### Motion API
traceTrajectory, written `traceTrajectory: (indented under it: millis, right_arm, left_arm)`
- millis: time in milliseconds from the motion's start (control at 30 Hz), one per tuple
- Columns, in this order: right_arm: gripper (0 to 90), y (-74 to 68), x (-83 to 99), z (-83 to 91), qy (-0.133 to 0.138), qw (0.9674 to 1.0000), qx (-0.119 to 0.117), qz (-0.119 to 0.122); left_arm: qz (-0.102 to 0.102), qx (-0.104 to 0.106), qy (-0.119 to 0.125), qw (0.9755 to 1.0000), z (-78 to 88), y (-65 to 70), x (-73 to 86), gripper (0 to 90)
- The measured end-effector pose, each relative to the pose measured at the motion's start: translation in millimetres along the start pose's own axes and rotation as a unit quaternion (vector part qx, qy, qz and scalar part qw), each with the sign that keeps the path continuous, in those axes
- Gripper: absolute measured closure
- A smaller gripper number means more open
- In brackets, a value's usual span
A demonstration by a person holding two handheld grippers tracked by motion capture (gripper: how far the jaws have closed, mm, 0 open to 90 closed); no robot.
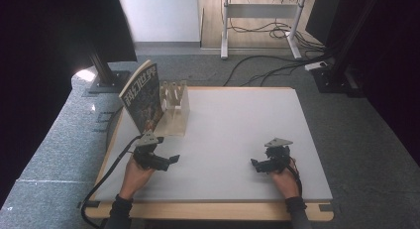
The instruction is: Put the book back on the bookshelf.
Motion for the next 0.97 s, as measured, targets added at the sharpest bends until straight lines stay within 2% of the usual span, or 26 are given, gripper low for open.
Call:
traceTrajectory:
  millis: [100,200,300,467,567,667,967]
  right_arm:
    - [0.0,0.0,0.0,0.0,0.0,1.0,0.0,0.0]
    - [0.0,-0.1,0.0,0.0,0.0,1.0,0.0,0.0]
    - [0.0,-0.1,0.0,0.0,0.0,1.0,0.0,0.0]
    - [0.0,-0.1,0.1,0.0,0.0,1.0,0.0,0.0]
    - [0.0,-0.1,0.0,0.0,0.0,1.0,0.0,-0.001]
    - [0.0,-0.2,0.1,-0.1,0.0,1.0,-0.001,-0.001]
    - [0.0,-0.2,0.5,-0.1,0.001,1.0,0.0,-0.001]
  left_arm:
    - [-0.001,-0.002,-0.013,0.9999,-7.5,1.5,10.2,0.0]
    - [-0.012,-0.011,-0.032,0.9993,-14.2,2.7,19.6,0.0]
    - [-0.013,-0.006,-0.044,0.9989,-19.2,6.7,27.6,0.0]
    - [-0.024,-0.022,-0.069,0.9971,-26.8,6.7,42.0,0.0]
    - [-0.029,-0.026,-0.086,0.9955,-32.3,8.9,51.6,0.0]
    - [-0.047,-0.027,-0.114,0.992,-37.3,12.1,57.7,0.0]
    - [-0.046,-0.028,-0.114,0.992,-37.4,12.5,58.1,0.0]
Point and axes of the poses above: each handheld gripper's, and its own axes: z roughly backward along the jaws, x roughly out of its underside, y roughly to its right, the point moved 9 cm from there along -z, roughly forward along the jaws, and after that the axes turned 11 degrees about -x, right-handed, at the moved point
